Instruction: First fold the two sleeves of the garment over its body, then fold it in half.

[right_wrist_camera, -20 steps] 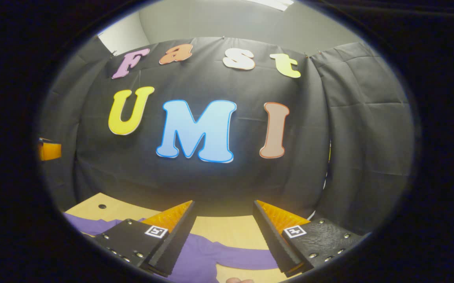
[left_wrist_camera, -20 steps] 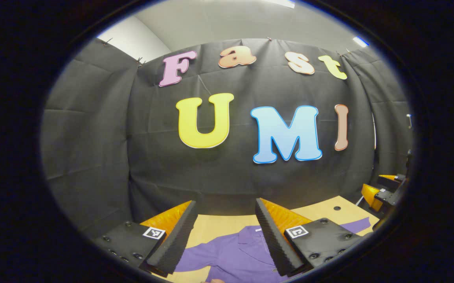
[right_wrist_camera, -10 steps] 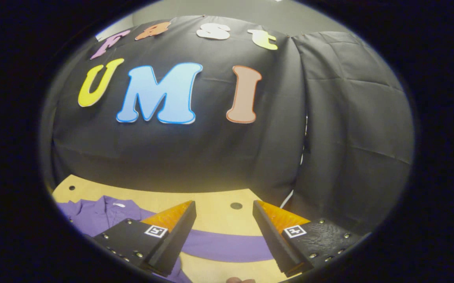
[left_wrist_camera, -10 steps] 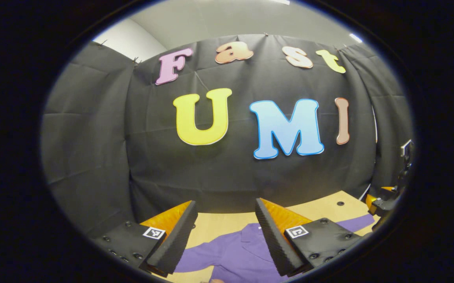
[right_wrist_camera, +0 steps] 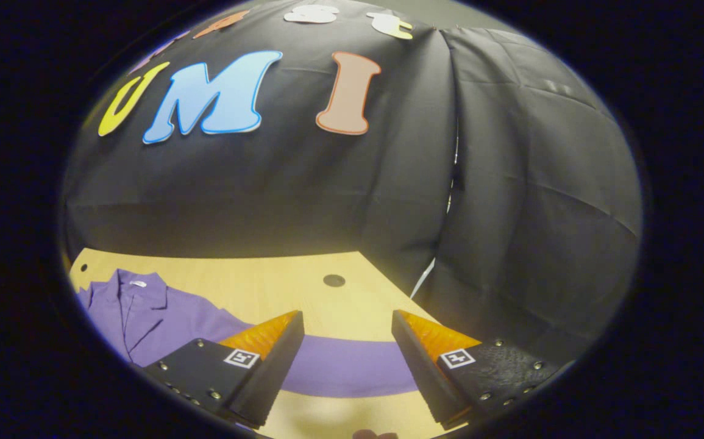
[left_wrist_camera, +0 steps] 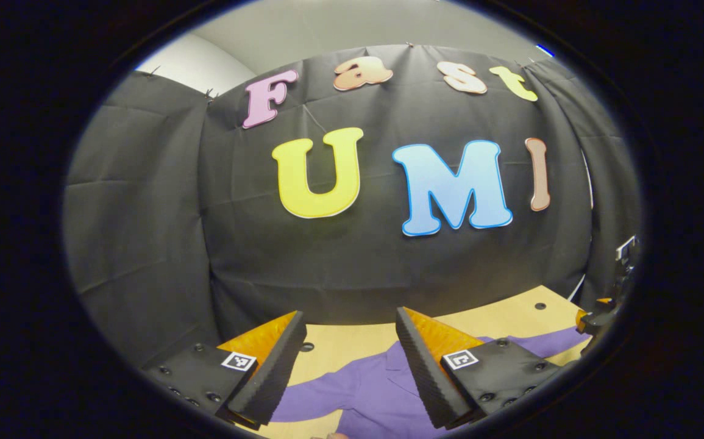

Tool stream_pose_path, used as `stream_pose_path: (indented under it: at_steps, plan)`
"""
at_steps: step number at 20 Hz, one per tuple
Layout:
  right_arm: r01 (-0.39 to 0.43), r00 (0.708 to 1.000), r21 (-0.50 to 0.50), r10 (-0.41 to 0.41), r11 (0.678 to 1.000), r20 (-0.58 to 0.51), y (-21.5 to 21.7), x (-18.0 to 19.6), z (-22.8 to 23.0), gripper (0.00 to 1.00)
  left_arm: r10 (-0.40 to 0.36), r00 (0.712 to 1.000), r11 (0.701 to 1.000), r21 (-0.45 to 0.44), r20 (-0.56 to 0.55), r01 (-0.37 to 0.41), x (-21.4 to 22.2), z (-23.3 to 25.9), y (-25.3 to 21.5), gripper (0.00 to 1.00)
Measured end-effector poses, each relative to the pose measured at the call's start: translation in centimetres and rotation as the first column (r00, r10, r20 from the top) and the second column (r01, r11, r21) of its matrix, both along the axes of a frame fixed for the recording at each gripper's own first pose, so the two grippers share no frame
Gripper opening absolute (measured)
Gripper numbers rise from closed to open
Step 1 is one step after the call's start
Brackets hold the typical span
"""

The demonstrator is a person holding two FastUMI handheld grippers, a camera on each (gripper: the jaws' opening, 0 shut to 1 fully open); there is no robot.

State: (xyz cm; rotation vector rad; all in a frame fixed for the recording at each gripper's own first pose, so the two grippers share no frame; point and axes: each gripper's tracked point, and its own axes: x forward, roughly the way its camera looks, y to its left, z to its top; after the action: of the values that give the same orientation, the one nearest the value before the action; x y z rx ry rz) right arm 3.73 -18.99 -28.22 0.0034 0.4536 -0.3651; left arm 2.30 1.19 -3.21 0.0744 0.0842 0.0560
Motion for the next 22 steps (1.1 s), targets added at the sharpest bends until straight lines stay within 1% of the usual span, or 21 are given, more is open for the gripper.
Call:
stream_pose_path:
  at_steps: [4,8,14,18,20,22]
  plan:
    - [0.03,0.995,0.039,-0.026,0.999,-0.098,-1.2,-0.3,-4.4,0.92,0.009,1.0,1.0,0.01,-0.011,-0.008,0.2,-0.3,-0.1,0.93]
    - [0.071,0.983,0.087,-0.055,0.994,-0.176,-1.8,-0.8,-8.0,0.92,0.018,0.999,1.0,0.014,-0.027,-0.017,0.4,-1.1,0.1,0.93]
    - [0.109,0.956,0.098,-0.078,0.989,-0.283,-3.4,-1.7,-12.5,0.92,0.025,0.999,0.999,0.022,-0.048,-0.024,0.5,-1.9,0.1,0.93]
    - [0.144,0.939,0.121,-0.097,0.982,-0.331,-3.6,-2.4,-14.7,0.92,0.028,0.998,0.999,0.028,-0.057,-0.026,0.3,-2.2,0.1,0.93]
    - [0.148,0.935,0.142,-0.092,0.979,-0.342,-3.4,-2.6,-15.5,0.92,0.029,0.998,0.999,0.032,-0.058,-0.027,0.3,-2.4,0.2,0.93]
    - [0.148,0.935,0.167,-0.083,0.975,-0.345,-3.0,-2.8,-15.9,0.95,0.029,0.998,0.999,0.032,-0.06,-0.027,0.2,-2.4,0.0,0.93]
